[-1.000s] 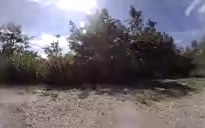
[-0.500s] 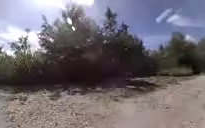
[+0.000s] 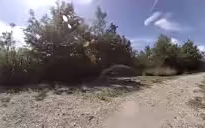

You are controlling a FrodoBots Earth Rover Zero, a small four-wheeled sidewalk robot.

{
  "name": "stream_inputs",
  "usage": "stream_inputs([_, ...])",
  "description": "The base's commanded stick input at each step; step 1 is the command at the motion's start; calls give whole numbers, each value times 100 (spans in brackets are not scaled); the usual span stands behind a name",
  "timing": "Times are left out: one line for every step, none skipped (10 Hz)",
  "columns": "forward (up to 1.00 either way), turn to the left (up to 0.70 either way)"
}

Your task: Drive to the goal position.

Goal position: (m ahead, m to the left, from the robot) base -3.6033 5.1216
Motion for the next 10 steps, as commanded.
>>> stream_inputs([0, 45])
stream_inputs([0, 45])
stream_inputs([0, 45])
stream_inputs([0, 45])
stream_inputs([0, 45])
stream_inputs([0, 45])
stream_inputs([0, 45])
stream_inputs([0, 45])
stream_inputs([0, 45])
stream_inputs([0, 45])
